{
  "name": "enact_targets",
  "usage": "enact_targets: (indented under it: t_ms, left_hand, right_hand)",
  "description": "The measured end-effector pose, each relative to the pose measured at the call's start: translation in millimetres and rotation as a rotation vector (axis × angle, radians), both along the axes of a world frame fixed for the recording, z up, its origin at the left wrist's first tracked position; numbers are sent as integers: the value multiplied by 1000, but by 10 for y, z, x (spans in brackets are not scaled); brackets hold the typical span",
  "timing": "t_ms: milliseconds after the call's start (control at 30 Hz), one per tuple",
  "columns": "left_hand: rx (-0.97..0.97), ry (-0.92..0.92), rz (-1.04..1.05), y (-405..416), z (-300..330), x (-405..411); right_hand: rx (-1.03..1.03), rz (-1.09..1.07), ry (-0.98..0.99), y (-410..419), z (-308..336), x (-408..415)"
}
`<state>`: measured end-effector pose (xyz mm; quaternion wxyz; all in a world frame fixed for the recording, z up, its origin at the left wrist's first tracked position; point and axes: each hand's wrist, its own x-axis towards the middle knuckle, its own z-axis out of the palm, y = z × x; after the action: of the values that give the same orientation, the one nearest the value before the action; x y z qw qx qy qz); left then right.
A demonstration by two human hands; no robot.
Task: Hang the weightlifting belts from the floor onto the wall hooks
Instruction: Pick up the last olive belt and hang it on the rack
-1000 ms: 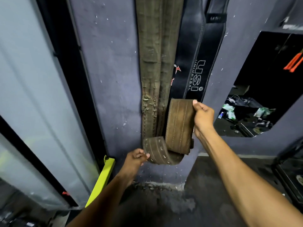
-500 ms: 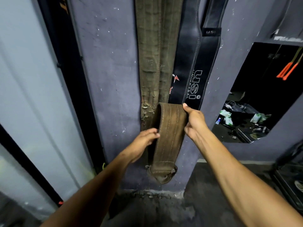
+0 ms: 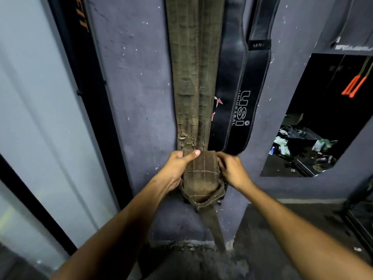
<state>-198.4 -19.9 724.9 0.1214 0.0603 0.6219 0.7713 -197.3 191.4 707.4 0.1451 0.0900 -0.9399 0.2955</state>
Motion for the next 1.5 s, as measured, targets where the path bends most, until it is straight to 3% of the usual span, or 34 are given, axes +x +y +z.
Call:
enact_targets:
  t_ms: [67, 267, 400, 467, 533, 600, 733, 833, 900, 967, 1033, 1100, 1200, 1333, 1433, 1500]
  left_hand:
    - [24, -91, 16, 50, -16, -47]
    - [-43, -394, 41, 197, 39, -142]
    - [18, -565, -90, 66, 10, -146]
    - [70, -534, -92, -48, -59, -141]
    - [289, -487, -76, -162, -98, -93]
    - [384, -339, -36, -218, -128, -24]
    - [-19, 65, 68, -180, -153, 146]
    - [-51, 260, 81, -128, -131, 280]
    - [-42, 258, 89, -81, -89, 325]
    - [-56, 218, 243, 9, -37, 359]
    - [17, 166, 421, 78, -9, 340]
    - [144, 144, 443, 70, 5, 301]
    - [278, 33, 462, -79, 69, 241]
    - [168, 47, 405, -113, 228, 276]
    - [114, 132, 283, 67, 407, 365]
    - [114, 187, 186, 190, 527, 420]
  right_hand:
    - [87, 67, 60, -24, -269, 138]
    - [-20, 130, 321, 4, -338, 364]
    - [254, 423, 477, 1, -106, 331]
    - [281, 356, 450, -54, -27, 335]
    - [193, 229, 422, -157, 38, 324]
    - [98, 120, 386, -348, 123, 306]
    - [56, -91, 287, -721, 227, 248]
    - [141, -121, 183, -830, 281, 291]
    - [231, -120, 180, -892, 283, 362]
    - [362, -103, 175, -986, 265, 449]
    - [488, -68, 175, -1069, 254, 540]
    - [498, -15, 185, -1009, 274, 608]
    - [269, 87, 182, -705, 342, 705]
    - [-529, -75, 22, -302, 498, 644]
    - [-755, 42, -234, -230, 629, 566]
    - [-860, 196, -275, -268, 675, 591]
